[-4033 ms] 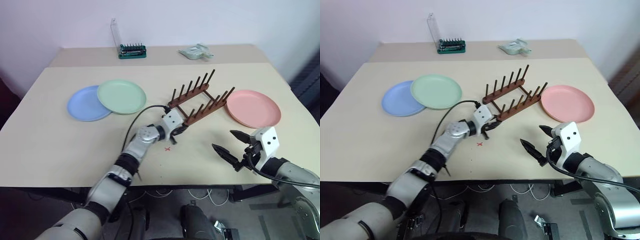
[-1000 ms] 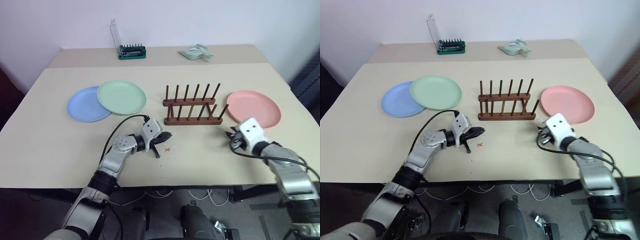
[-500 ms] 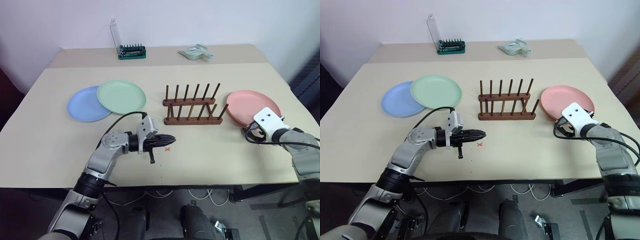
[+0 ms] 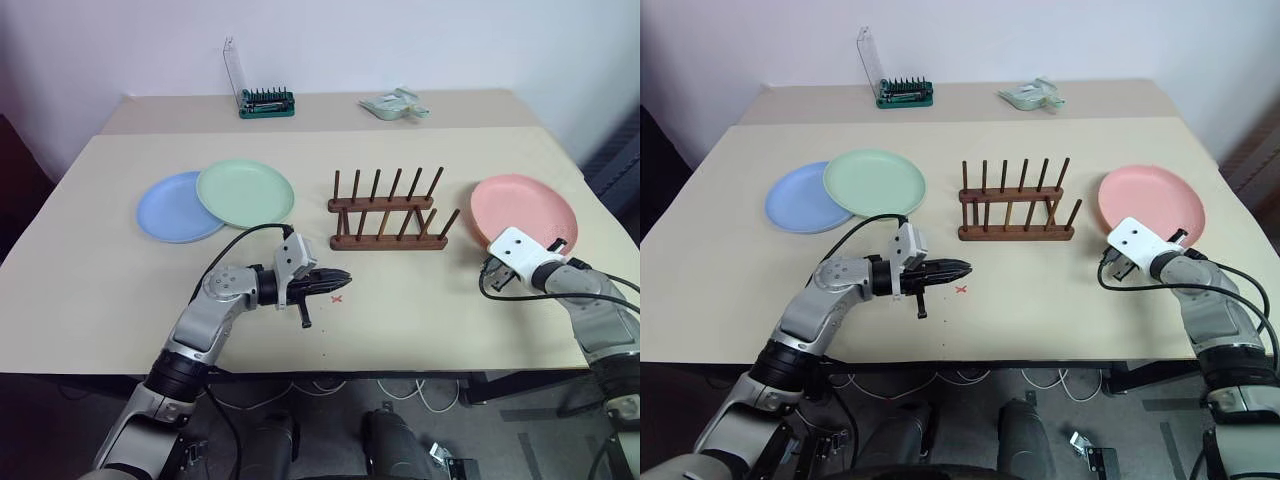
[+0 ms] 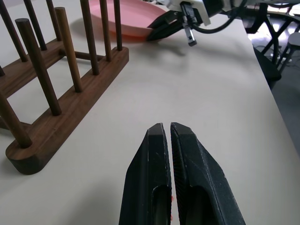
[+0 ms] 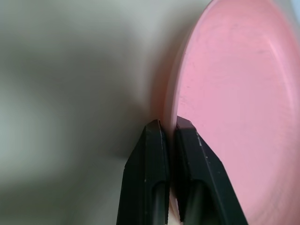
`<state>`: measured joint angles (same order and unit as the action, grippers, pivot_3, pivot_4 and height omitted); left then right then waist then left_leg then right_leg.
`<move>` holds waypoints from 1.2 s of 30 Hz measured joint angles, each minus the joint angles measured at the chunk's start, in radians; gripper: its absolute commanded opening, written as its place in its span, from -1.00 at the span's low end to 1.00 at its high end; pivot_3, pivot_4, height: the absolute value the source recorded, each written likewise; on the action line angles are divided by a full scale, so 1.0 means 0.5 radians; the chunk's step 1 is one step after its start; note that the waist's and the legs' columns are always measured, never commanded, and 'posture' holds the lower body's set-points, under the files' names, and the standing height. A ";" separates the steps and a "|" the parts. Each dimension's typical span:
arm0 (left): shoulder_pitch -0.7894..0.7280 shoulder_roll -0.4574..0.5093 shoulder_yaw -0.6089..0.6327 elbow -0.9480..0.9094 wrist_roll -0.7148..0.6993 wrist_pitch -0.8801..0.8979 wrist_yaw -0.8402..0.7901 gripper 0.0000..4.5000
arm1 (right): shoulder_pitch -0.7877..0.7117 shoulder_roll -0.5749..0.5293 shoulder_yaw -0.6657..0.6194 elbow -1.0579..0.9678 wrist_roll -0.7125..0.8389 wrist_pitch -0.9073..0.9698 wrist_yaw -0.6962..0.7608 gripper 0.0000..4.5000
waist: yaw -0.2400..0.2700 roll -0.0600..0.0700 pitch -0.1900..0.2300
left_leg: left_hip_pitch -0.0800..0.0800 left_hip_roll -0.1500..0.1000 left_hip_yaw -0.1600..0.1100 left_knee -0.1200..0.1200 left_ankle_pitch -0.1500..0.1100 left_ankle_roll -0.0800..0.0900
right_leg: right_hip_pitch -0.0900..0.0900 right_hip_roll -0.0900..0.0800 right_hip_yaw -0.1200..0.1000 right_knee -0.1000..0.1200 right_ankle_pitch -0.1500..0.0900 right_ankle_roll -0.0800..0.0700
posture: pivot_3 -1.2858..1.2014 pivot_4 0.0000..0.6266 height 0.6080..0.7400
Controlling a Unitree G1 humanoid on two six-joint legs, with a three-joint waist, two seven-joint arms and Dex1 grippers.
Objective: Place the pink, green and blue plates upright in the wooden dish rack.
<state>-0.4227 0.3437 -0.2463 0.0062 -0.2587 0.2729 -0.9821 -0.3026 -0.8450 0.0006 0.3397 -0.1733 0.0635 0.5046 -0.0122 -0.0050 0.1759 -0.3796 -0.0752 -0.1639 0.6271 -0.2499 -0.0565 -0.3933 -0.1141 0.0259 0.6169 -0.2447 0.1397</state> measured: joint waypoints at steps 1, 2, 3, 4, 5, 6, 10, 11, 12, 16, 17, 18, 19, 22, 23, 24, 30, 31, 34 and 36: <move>0.000 0.001 0.000 0.001 0.010 -0.008 0.006 -0.91 | 0.034 -0.001 -0.036 -0.052 0.001 -0.001 -0.009 -0.99 | 0.000 0.001 0.000 | 0.000 0.000 0.000 0.000 0.000 0.000 | 0.000 0.000 0.000 0.000 0.000 0.000 | 0.03 -0.52 1.00; -0.001 0.004 0.001 0.003 0.019 -0.013 0.012 -0.91 | 0.051 -0.004 -0.067 -0.100 0.010 0.003 -0.014 -0.99 | 0.000 0.001 0.001 | 0.000 0.000 0.000 0.000 0.000 0.000 | 0.000 0.000 0.000 0.000 0.000 0.000 | 0.03 -0.52 1.00; -0.002 0.004 0.002 0.009 0.022 -0.021 0.022 -0.91 | 0.060 -0.004 -0.125 -0.167 0.042 0.015 -0.015 -0.99 | -0.004 0.004 0.002 | -0.001 0.000 0.001 0.000 0.000 0.000 | -0.001 0.000 0.001 0.000 0.000 0.000 | 0.03 -0.52 1.00; -0.004 0.004 0.002 0.018 0.024 -0.033 0.033 -0.91 | 0.060 -0.002 -0.188 -0.234 0.090 0.043 -0.012 -0.99 | -0.008 0.005 0.003 | 0.000 0.000 0.002 0.000 0.000 0.000 | -0.001 0.000 0.001 0.000 0.000 0.000 | 0.03 -0.52 1.00; -0.003 0.004 0.008 0.027 0.024 -0.038 0.047 -0.91 | 0.052 0.016 -0.294 -0.355 0.225 0.114 0.006 -0.99 | -0.012 0.007 0.004 | -0.001 0.001 0.002 0.000 0.000 0.000 | -0.003 0.000 0.001 0.001 0.000 0.000 | 0.03 -0.52 1.00; -0.003 0.008 0.015 0.033 0.024 -0.039 0.057 -0.91 | 0.009 0.062 -0.420 -0.503 0.417 0.219 0.043 -0.99 | -0.017 0.009 0.005 | -0.001 0.002 0.002 0.000 0.000 0.000 | -0.003 0.001 0.001 0.002 0.000 0.000 | 0.03 -0.52 1.00; -0.004 0.009 0.036 0.038 0.019 -0.046 0.063 -0.91 | -0.203 0.123 -0.737 -1.094 1.201 0.672 0.210 -0.99 | -0.005 0.009 0.006 | -0.003 0.003 -0.002 0.000 0.000 0.000 | -0.003 0.002 -0.001 0.001 0.000 0.000 | 0.03 -0.52 1.00; -0.004 0.008 0.054 0.038 0.015 -0.048 0.063 -0.91 | -0.242 0.122 -0.781 -1.223 1.420 0.816 0.243 -0.99 | -0.001 0.008 0.006 | -0.004 0.003 -0.003 0.001 0.000 0.001 | -0.002 0.002 -0.001 0.000 0.000 0.000 | 0.03 -0.52 1.00; -0.004 0.007 0.071 0.038 0.008 -0.049 0.064 -0.91 | -0.286 0.124 -0.808 -1.313 1.636 0.961 0.259 -0.99 | 0.004 0.008 0.007 | -0.007 0.003 -0.004 0.002 0.000 0.001 | -0.002 0.001 -0.001 -0.002 0.000 0.000 | 0.03 -0.52 1.00; -0.009 -0.022 0.124 0.033 -0.080 -0.033 0.045 -0.91 | -0.393 0.173 -0.819 -1.406 2.197 1.342 0.234 -0.99 | 0.012 0.007 0.007 | -0.016 0.000 -0.006 0.007 -0.001 0.001 | -0.006 -0.001 -0.003 -0.004 0.001 -0.001 | 0.03 -0.52 1.00; -0.010 -0.022 0.139 0.023 -0.121 -0.013 0.030 -0.91 | -0.413 0.184 -0.818 -1.379 2.275 1.407 0.210 -0.99 | 0.010 0.007 0.007 | -0.017 0.000 -0.006 0.008 -0.001 0.002 | -0.008 -0.001 -0.003 -0.004 0.001 -0.001 | 0.03 -0.52 1.00; -0.012 -0.020 0.154 0.000 -0.177 0.029 0.004 -0.91 | -0.456 0.211 -0.819 -1.319 2.347 1.469 0.175 -0.99 | 0.005 0.007 0.007 | -0.019 -0.001 -0.005 0.007 -0.001 0.002 | -0.010 -0.001 -0.002 -0.004 0.001 -0.001 | 0.03 -0.52 1.00; -0.012 -0.019 0.157 -0.037 -0.222 0.064 -0.018 -0.91 | -0.480 0.227 -0.819 -1.269 2.390 1.502 0.158 -0.99 | 0.003 0.007 0.007 | -0.019 0.000 -0.005 0.007 -0.001 0.002 | -0.012 -0.001 -0.002 -0.003 0.001 -0.001 | 0.03 -0.52 1.00; -0.012 0.003 0.156 -0.136 -0.303 0.146 -0.060 -0.91 | -0.506 0.236 -0.815 -1.134 2.433 1.551 0.162 -0.99 | 0.002 0.007 0.007 | -0.020 0.000 -0.004 0.005 -0.001 0.002 | -0.016 -0.001 -0.003 0.000 0.001 -0.001 | 0.03 -0.52 1.00; -0.012 0.018 0.156 -0.143 -0.311 0.155 -0.064 -0.91 | -0.516 0.237 -0.813 -1.085 2.437 1.558 0.171 -0.99 | 0.001 0.007 0.007 | -0.020 0.000 -0.004 0.004 -0.001 0.002 | -0.017 -0.001 -0.002 0.002 0.001 -0.001 | 0.03 -0.52 1.00; -0.011 0.024 0.156 -0.149 -0.313 0.169 -0.063 -0.91 | -0.525 0.238 -0.813 -1.040 2.437 1.562 0.176 -0.99 | 0.001 0.007 0.007 | -0.021 0.000 -0.003 0.004 -0.001 0.002 | -0.018 -0.001 -0.002 0.002 0.001 -0.001 | 0.03 -0.52 1.00; 0.059 0.031 0.153 -0.168 -0.312 0.166 -0.056 -0.91 | -0.604 0.243 -0.813 -0.767 2.448 1.605 0.210 -0.99 | -0.006 0.007 0.007 | -0.021 0.000 -0.001 0.004 -0.001 0.002 | -0.020 -0.001 -0.002 0.003 0.001 -0.001 | 0.03 -0.52 1.00; 0.071 0.032 0.153 -0.166 -0.311 0.161 -0.056 -0.91 | -0.608 0.243 -0.813 -0.737 2.457 1.614 0.219 -0.99 | -0.004 0.007 0.007 | -0.021 0.000 -0.002 0.004 -0.001 0.002 | -0.020 -0.001 -0.002 0.004 0.001 -0.001 | 0.03 -0.52 1.00; 0.077 0.044 0.153 -0.155 -0.305 0.124 -0.056 -0.91 | -0.621 0.256 -0.812 -0.663 2.473 1.635 0.244 -0.99 | -0.002 0.007 0.007 | -0.022 0.000 -0.001 0.005 -0.001 0.002 | -0.020 -0.001 -0.002 0.003 0.001 -0.001 | 0.03 -0.52 1.00; 0.079 0.047 0.153 -0.149 -0.293 0.105 -0.056 -0.91 | -0.636 0.259 -0.809 -0.612 2.472 1.651 0.246 -0.99 | -0.002 0.007 0.007 | -0.022 0.000 -0.001 0.005 -0.001 0.002 | -0.020 -0.001 -0.002 0.003 0.001 -0.001 | 0.03 -0.52 1.00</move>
<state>-0.3833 0.3674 -0.1697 -0.0681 -0.4050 0.3253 -1.0103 -0.6208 -0.7154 -0.4041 0.0338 1.0629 0.8890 0.6276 -0.0133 -0.0013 0.1793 -0.3906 -0.0753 -0.1646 0.6298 -0.2502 -0.0557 -0.4035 -0.1145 0.0250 0.6186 -0.2440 0.1391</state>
